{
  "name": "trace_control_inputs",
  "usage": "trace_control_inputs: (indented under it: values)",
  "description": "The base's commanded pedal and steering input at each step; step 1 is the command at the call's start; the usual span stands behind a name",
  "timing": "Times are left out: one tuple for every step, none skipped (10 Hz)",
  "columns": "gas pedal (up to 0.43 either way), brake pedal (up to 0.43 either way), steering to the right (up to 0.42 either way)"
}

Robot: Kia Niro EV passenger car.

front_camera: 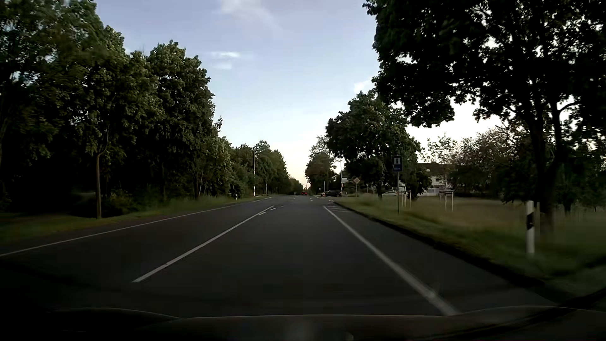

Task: Follow the waypoints while adhering to traffic rules and regulations

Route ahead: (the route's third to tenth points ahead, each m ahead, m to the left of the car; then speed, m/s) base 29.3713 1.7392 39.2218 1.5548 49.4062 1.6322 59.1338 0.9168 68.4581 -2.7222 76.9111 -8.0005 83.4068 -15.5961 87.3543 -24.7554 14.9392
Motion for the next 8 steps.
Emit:
trace_control_inputs:
  values:
    - [0.059,0.000,0.001]
    - [0.008,0.000,0.001]
    - [0.000,0.000,0.001]
    - [0.000,0.000,0.001]
    - [0.000,0.000,0.002]
    - [0.000,0.000,0.003]
    - [0.000,0.000,0.006]
    - [0.000,0.000,0.007]
